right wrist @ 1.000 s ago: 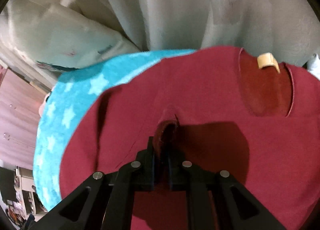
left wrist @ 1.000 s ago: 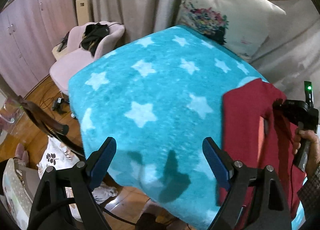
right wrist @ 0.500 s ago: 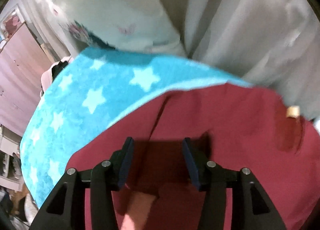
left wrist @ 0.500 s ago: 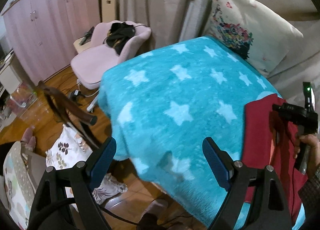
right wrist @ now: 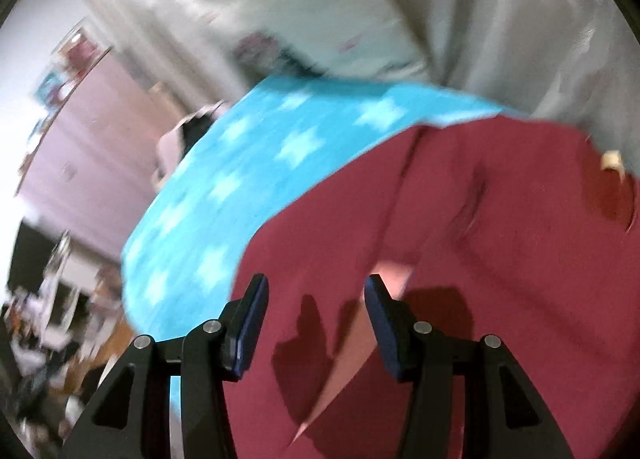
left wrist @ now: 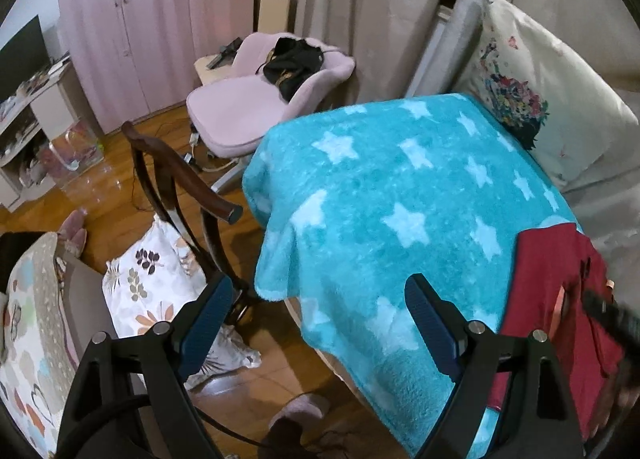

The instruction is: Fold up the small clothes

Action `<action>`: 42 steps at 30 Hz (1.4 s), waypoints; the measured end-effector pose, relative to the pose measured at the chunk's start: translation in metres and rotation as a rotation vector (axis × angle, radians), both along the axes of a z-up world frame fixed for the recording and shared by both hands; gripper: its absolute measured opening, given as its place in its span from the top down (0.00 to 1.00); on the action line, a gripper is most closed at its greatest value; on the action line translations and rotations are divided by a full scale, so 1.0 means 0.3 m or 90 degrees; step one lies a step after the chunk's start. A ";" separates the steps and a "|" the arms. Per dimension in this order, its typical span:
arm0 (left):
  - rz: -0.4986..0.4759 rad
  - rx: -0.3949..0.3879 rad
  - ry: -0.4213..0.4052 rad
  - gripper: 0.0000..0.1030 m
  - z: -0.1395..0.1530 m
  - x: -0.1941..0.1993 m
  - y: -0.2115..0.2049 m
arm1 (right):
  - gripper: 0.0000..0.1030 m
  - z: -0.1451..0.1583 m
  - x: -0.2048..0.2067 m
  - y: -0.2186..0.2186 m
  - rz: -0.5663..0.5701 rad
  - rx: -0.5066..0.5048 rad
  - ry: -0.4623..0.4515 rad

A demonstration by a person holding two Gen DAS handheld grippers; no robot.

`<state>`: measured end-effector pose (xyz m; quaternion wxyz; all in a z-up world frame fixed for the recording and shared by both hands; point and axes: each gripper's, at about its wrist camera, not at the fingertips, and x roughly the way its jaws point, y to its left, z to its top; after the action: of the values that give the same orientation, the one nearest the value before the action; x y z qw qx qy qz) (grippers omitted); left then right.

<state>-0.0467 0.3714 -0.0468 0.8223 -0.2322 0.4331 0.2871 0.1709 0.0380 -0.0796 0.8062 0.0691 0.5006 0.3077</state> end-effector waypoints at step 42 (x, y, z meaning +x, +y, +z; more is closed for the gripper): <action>-0.206 -0.030 -0.016 0.15 0.031 0.204 -0.393 | 0.88 0.281 -0.181 -0.581 -0.040 -0.537 -0.390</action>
<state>0.0144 0.2535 -0.0375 0.8576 -0.1820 0.4610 0.1376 0.1166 -0.1364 0.0048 0.8824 -0.3398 0.3195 0.0611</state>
